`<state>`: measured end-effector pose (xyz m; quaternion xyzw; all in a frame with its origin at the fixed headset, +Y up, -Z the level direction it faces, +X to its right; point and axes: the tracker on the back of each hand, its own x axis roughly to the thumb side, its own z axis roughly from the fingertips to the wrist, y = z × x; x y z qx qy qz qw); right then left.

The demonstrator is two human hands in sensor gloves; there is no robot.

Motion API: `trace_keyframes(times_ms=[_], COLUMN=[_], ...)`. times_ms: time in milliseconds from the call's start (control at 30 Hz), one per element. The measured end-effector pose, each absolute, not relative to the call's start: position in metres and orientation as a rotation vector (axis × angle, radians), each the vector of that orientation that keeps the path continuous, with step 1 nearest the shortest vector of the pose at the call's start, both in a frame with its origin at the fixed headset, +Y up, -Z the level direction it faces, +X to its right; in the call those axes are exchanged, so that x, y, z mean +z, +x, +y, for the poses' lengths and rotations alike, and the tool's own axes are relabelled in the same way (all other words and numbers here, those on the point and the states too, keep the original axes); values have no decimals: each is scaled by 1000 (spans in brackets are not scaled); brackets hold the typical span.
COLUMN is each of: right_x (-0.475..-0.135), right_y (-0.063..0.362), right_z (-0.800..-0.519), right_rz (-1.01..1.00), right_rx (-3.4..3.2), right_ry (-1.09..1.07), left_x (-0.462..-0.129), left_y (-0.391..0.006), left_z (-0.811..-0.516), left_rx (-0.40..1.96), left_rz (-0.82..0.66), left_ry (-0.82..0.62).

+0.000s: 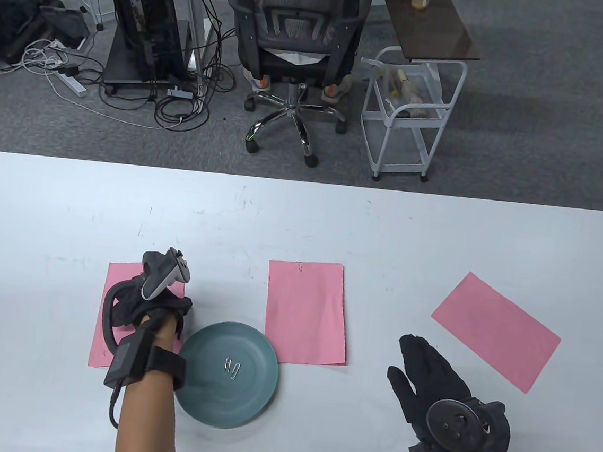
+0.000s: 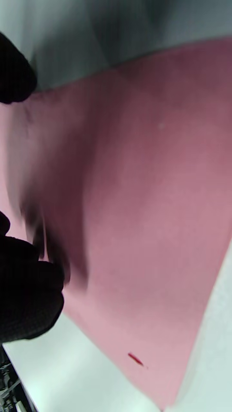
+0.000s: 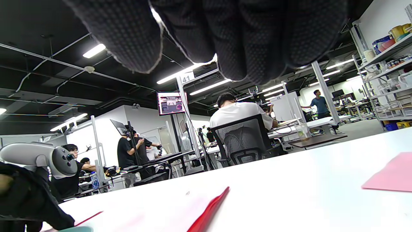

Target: Pinch and push to attach paper clips

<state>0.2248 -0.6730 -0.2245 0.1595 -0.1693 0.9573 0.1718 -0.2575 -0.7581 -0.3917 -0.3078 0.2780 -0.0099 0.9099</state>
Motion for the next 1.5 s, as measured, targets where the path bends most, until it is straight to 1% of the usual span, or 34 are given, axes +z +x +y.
trace_keyframes(times_ms=[67, 167, 267, 433, 600, 733, 867, 933, 1100, 1233, 1367, 1500], right_x=[-223, -221, -221, -220, -221, -222, -221, -221, -220, -220, -219, -219], right_y=[223, 221, 221, 221, 221, 221, 220, 220, 219, 217, 214, 211], right_z=[-672, -673, -673, -674, -674, -674, -675, -675, -676, -676, -679, -682], right_rz=[-486, -488, -473, -449, -437, -434, -428, -427, -422, -414, -396, -344], right_rx=[2723, 2728, 2731, 2724, 2723, 2716, 2720, 2722, 2724, 2729, 2732, 2707], right_ry=[471, 485, 486, 479, 479, 484, 491, 495, 506, 520, 530, 540], left_x=[-393, -394, -395, -393, -388, -381, -370, -364, -345, -327, -304, -284], left_y=[-260, -263, -264, -264, -273, -277, -279, -282, -288, -286, -284, -279], left_z=[-758, -758, -757, -758, -755, -755, -756, -753, -732, -710, -683, -668], left_rx=[-14, 37, 36, -2, -24, -67, -146, -139, -50, 59, 290, 508], left_rz=[585, 608, 629, 636, 636, 615, 598, 597, 568, 507, 448, 383], left_ry=[-651, -642, -629, -576, -516, -449, -333, -269, -140, 5, 174, 284])
